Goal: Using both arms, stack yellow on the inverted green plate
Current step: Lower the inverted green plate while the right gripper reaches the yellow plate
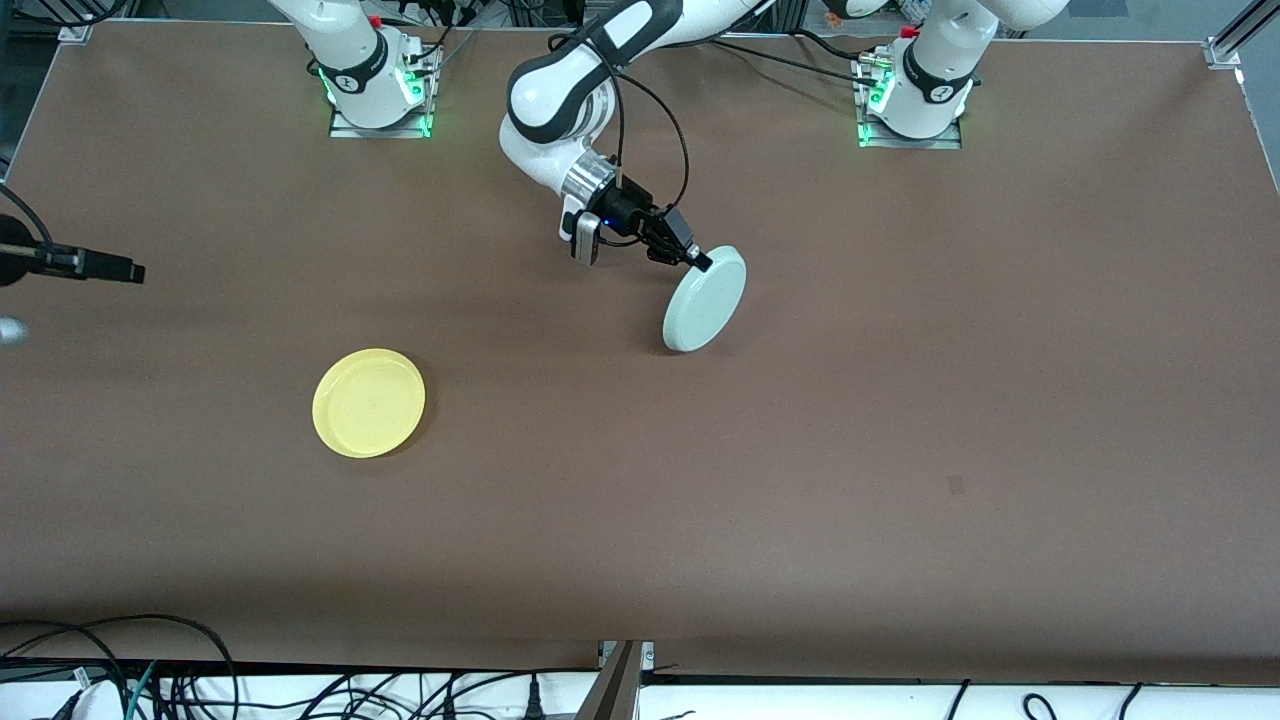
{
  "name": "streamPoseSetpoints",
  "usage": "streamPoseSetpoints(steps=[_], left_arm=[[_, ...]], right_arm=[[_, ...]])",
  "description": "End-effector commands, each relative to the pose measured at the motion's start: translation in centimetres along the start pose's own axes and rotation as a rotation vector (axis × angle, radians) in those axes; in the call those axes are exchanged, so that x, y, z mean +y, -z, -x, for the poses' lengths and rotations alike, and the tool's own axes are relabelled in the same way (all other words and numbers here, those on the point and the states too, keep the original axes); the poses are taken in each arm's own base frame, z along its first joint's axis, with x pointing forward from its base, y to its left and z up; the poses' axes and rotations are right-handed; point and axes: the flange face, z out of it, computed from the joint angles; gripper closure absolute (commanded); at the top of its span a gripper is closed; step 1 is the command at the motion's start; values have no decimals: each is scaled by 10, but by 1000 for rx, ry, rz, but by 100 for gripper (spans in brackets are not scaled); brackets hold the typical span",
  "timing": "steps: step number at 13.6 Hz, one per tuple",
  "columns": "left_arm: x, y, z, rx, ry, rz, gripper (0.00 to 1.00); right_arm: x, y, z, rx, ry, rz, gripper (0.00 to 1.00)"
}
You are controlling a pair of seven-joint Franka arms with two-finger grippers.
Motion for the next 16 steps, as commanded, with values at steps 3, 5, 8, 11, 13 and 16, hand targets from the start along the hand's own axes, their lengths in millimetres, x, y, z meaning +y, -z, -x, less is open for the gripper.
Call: streamPoseSetpoints(steps=[3,5,8,11,13,16], left_arm=[[26,-4,-1,1,3,-64,100],[19,-1,-7,1,21,-46,86],[0,13,-16,0,47,6,0],[-11,33,-20,-47,67,164,0],[-17,51,-27,-77,145,344,0],[-7,54,-42,-132,293,568,0]], right_arm=[[-1,-50,-37,-19,18,-20,0],[-4,-75,-47,-12,22,-18,0],[-5,-111,-54,25,21,-17,0],[-8,-153,-60,68,-1,-72,0],[-7,-174,-60,97,-10,-71,0],[-13,-197,-65,110,-22,-100,0]])
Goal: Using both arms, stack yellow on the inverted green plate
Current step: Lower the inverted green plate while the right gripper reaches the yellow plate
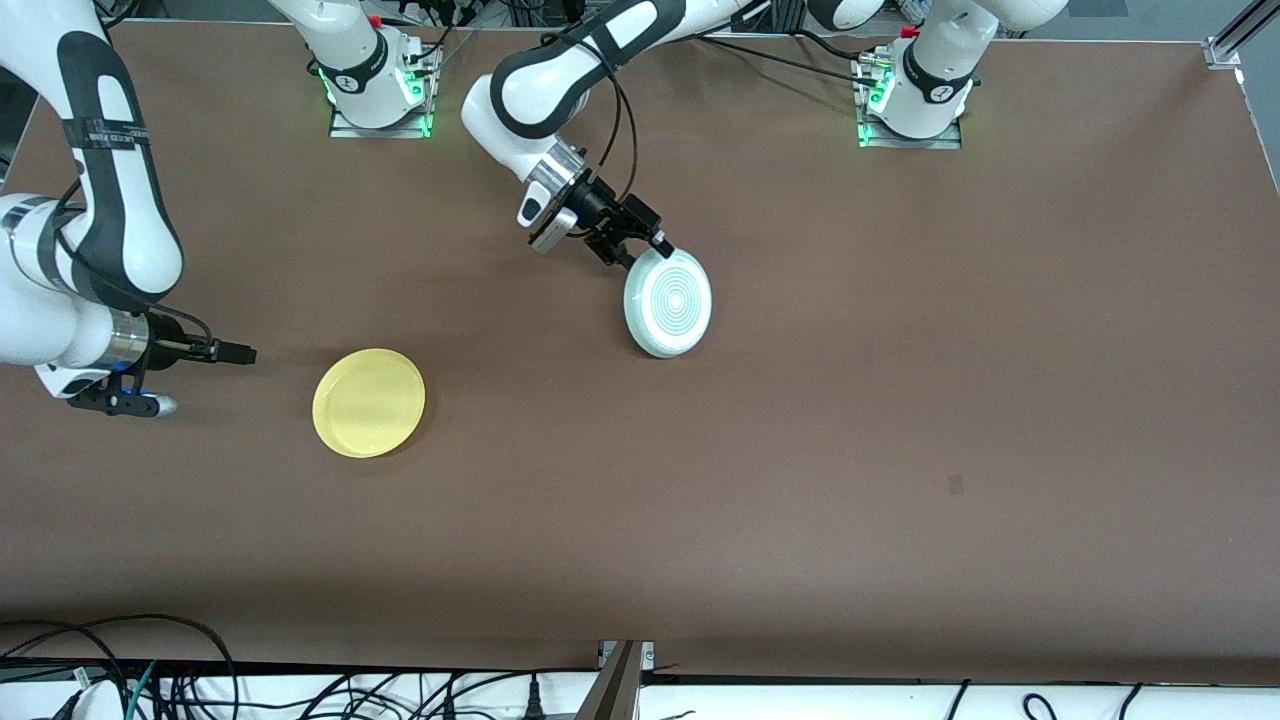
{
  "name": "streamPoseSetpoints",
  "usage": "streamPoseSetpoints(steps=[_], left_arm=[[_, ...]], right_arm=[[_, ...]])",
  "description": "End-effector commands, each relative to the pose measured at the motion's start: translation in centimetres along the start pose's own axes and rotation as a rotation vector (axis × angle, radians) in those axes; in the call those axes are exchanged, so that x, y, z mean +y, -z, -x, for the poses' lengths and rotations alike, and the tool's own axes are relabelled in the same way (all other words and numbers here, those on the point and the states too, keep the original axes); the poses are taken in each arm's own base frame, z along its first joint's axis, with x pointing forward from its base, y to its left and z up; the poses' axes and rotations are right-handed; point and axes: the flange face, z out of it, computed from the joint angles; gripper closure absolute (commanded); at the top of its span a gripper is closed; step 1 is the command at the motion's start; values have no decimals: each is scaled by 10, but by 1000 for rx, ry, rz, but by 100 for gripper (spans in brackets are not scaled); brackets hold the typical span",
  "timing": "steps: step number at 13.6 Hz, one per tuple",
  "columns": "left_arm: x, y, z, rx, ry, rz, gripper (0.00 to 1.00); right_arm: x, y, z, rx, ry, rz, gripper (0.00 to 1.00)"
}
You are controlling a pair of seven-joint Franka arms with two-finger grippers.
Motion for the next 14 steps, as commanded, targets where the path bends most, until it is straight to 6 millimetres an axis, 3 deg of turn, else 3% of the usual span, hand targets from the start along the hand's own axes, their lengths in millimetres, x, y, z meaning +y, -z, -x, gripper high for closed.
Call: streamPoseSetpoints(steps=[1,3,4,7,10,12,14], left_arm=[[-1,-9,-17,-57,156,131,0],[-23,-23,-48,-176,278,284,0],[-30,-17,-54,-194,292,331,0],[-73,-37,-93,-331,372,491,0],[-111,-62,-119,-439,408,665,0],[-158,-96,-138,-479,374,733,0],[-220,-136,-154,-500,344,788,0]], right_arm=[[-6,-18,1,16,-3,-40,0],[-5,-32,-1,35,-4,-35,0],[-9,-41,-2,44,1,-34,0],[-14,-66,-4,58,7,-29,0],[-20,-87,0,83,15,-25,0],[-22,-101,-1,76,-15,-58,0],[-24,-113,-2,80,-73,-138,0]])
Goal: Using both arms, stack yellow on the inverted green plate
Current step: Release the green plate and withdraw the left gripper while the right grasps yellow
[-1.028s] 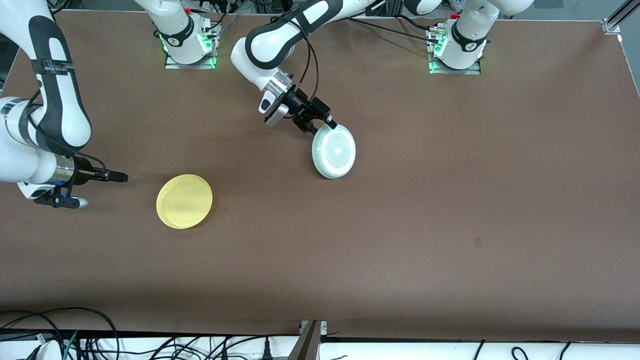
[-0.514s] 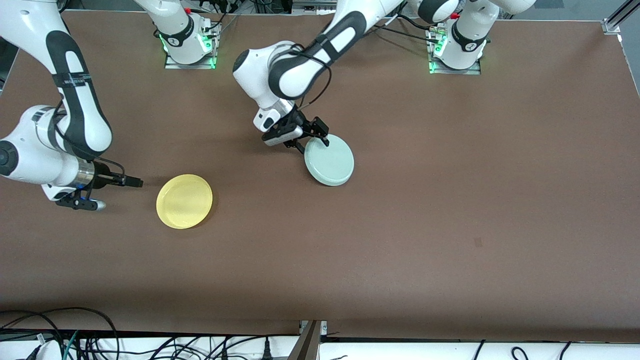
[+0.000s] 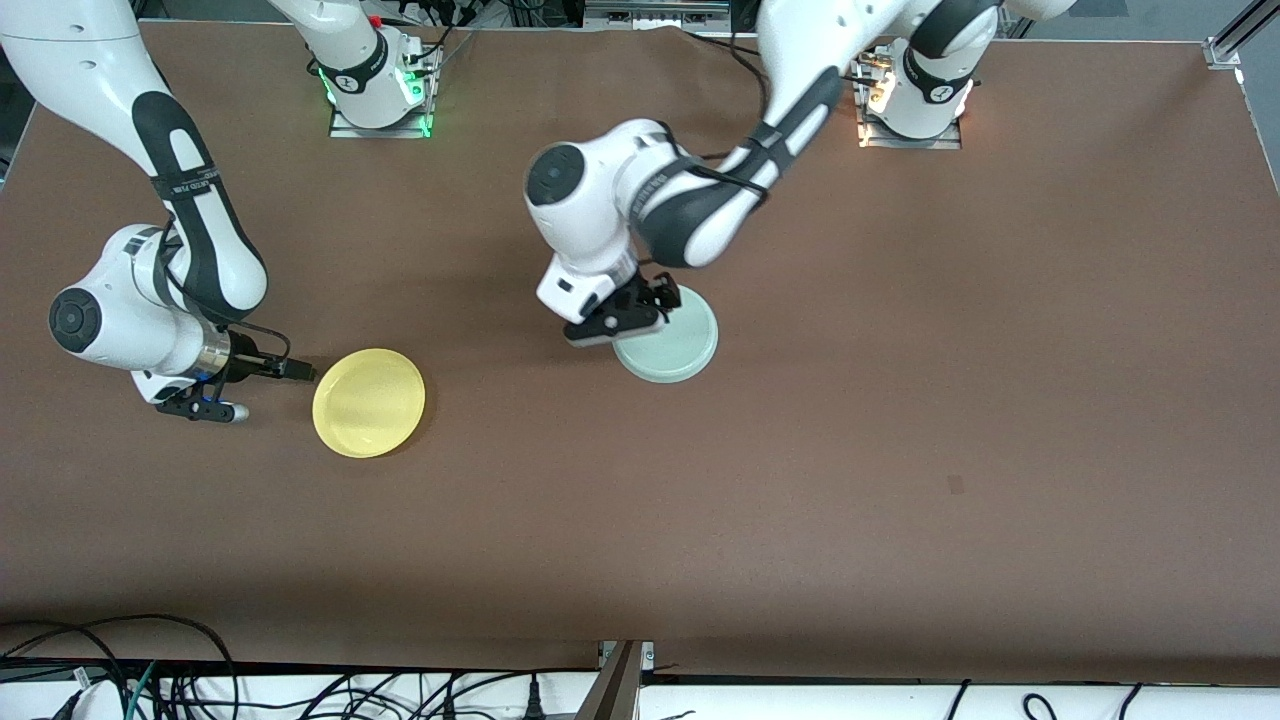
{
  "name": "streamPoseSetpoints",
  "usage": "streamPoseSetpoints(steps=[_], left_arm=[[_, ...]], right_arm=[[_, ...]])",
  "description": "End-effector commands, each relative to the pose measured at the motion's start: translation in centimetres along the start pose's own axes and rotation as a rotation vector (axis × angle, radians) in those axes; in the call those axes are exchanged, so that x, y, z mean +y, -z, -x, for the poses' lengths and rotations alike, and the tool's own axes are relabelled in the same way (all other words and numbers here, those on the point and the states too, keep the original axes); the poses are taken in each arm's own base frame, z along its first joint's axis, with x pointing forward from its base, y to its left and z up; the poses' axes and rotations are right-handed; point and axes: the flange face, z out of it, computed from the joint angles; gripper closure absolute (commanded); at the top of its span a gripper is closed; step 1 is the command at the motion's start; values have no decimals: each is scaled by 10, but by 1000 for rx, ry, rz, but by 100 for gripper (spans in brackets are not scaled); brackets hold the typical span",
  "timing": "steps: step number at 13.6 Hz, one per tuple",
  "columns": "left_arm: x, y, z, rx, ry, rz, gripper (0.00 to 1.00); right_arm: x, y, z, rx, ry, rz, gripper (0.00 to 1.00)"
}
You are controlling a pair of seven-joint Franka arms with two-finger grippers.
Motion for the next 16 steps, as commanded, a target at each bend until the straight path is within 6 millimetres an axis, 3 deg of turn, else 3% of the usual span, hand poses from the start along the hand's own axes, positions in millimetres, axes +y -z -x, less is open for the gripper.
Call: streamPoseSetpoints(steps=[1,6,7,9,11,12,14,16], left_arm=[[-86,33,-52,-71,-88,73,0],[-216,61,-129,-97,-154,47,0],[-248,65,-145,-98,-138,43,0],[-311,80,-166,-108,-158,42,0],[-365,107,-163,-179,-210,36,0],[-391,121,-162,-192,-184,28,0],[-455,139,-170,-180,-143,37,0],[-504,174,-159,-127,-115,55,0]], right_arm=[[-4,-15,0,17,-24,-67,0],[-2,-27,-1,22,-41,-89,0],[-2,-27,-2,25,-31,-97,8],[-3,-26,-2,28,-1,-102,58],[-4,-24,-3,31,3,-103,91],[-5,-24,-3,27,6,-104,100],[-8,-24,-3,26,35,-105,100],[-11,-22,-4,31,53,-107,100]])
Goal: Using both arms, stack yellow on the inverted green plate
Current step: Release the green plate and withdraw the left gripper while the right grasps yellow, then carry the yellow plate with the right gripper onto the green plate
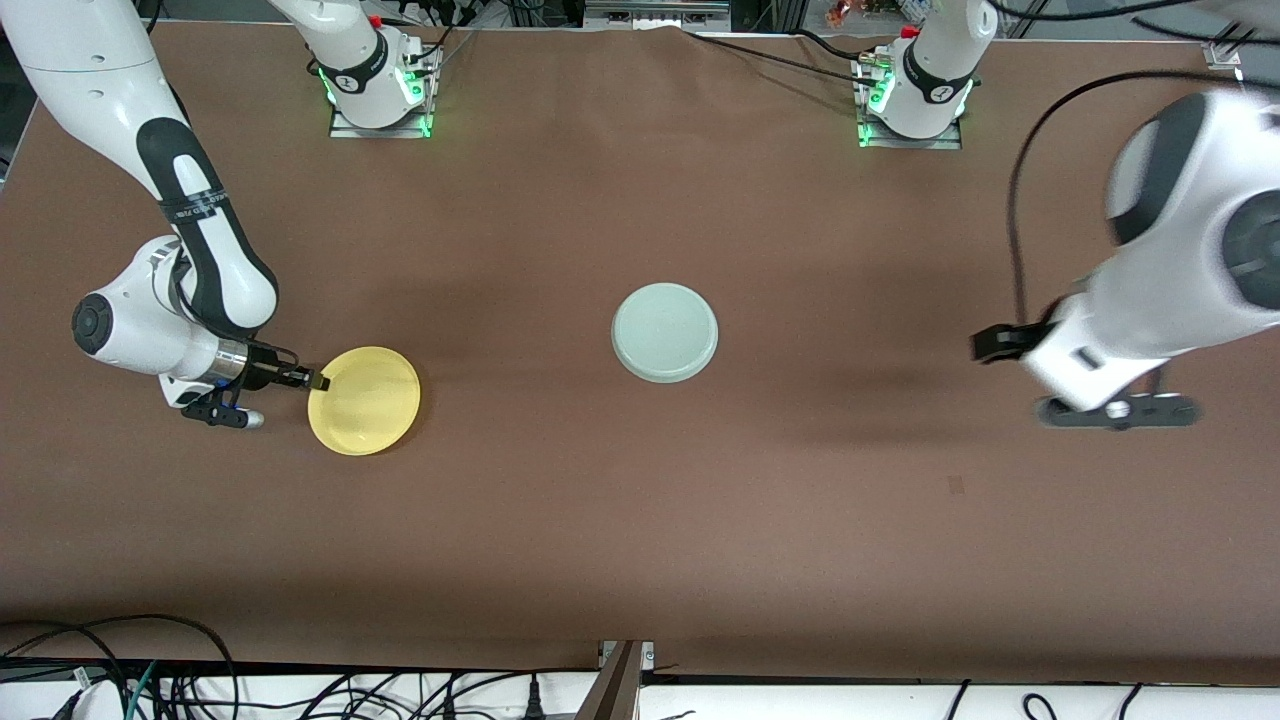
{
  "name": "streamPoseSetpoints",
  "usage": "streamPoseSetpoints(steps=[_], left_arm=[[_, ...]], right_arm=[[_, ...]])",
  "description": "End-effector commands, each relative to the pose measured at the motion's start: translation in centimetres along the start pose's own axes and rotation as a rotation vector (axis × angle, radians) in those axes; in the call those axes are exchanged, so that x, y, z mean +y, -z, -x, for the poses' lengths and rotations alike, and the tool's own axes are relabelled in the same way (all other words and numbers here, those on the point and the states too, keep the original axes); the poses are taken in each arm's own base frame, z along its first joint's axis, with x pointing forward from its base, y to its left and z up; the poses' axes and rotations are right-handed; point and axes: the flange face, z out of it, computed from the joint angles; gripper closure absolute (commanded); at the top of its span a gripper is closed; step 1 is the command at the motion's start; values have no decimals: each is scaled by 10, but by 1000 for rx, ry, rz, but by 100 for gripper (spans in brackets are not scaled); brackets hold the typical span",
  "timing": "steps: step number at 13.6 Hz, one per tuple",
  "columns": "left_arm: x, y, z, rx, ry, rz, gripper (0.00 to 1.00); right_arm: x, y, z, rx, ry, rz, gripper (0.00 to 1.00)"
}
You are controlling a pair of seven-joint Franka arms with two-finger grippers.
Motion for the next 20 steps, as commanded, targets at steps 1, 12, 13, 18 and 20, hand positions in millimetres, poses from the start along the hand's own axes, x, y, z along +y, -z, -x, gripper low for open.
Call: streamPoseSetpoints(steps=[1,12,13,18,20], left_arm=[[-57,27,48,13,35,51,0],[-60,15,102,127,-2,107,0],[-59,16,102,129,-3,107,0],[-55,18,102,130,-1,113,0],[-56,17,101,129,-8,116,0]], right_arm=[[-15,5,-4,16,43,-30,100],[-239,21,37,-67,216,-169,100],[-269,14,53,-86,205,-159,100],[-383,-50,142,-41,77,-137,100],[-407,-61,166,-47,80,-133,100]])
